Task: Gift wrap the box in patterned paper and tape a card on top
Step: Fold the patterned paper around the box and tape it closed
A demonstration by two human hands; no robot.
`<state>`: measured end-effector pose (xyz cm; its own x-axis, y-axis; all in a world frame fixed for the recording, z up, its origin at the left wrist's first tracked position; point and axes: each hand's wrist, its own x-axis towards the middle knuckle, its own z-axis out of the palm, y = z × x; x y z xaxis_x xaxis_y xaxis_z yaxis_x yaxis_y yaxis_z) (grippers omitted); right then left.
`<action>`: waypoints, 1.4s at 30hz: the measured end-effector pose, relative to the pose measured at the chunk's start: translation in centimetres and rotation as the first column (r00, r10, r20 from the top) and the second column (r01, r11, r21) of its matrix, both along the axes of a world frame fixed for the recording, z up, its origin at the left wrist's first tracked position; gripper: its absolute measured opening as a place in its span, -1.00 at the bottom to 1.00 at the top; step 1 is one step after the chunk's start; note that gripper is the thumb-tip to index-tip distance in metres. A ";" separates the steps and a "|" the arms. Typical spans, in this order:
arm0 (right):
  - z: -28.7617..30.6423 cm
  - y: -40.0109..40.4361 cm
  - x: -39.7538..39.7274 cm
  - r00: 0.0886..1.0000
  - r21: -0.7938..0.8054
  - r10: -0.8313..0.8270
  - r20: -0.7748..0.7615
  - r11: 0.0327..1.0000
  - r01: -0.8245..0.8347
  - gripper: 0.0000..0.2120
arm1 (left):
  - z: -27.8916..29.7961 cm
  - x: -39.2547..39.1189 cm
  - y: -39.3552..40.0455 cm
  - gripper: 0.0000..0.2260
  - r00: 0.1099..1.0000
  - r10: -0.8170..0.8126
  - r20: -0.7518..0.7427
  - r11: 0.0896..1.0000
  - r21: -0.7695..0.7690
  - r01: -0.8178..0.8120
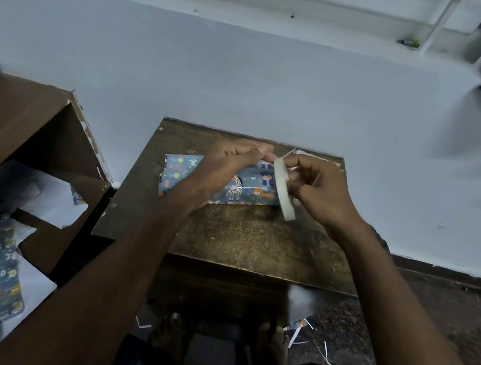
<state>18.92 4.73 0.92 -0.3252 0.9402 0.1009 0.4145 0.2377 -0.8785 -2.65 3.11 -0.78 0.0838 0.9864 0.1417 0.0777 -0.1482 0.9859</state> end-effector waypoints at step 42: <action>1.5 -2.4 -1.8 0.954 -0.476 0.041 -0.296 0.860 -0.184 -0.71 | -0.8 0.4 -0.1 -0.81 0.994 0.101 0.038 0.994 0.029 -0.102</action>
